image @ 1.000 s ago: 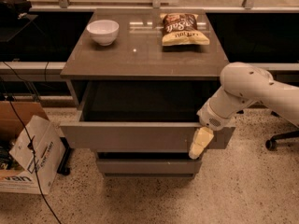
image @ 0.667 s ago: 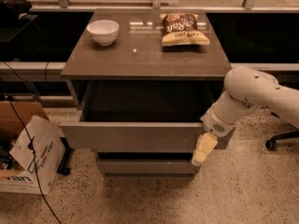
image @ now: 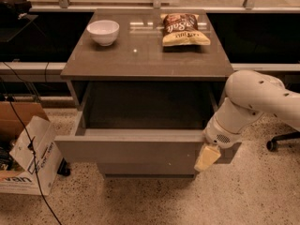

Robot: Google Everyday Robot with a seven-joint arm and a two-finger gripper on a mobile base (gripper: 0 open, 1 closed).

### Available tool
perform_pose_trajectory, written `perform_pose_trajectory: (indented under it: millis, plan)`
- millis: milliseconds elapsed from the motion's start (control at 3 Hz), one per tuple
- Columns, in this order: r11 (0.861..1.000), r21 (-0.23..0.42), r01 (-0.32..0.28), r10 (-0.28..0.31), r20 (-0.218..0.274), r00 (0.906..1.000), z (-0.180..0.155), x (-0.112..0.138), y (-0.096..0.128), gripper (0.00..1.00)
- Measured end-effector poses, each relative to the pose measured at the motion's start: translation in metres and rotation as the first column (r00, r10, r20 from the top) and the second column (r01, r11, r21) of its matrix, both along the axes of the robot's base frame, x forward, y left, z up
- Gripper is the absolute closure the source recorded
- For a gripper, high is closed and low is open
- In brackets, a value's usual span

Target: Open top drawer

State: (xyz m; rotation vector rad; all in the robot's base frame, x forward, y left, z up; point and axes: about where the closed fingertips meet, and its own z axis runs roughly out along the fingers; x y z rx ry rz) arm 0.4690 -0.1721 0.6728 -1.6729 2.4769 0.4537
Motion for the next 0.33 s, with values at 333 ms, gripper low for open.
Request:
perform_pose_trajectory:
  millis: [333]
  plan:
    - [1.000,-0.025,-0.011,0.010,-0.037,0.9993,0.0086,-0.0216,0.0021,0.42]
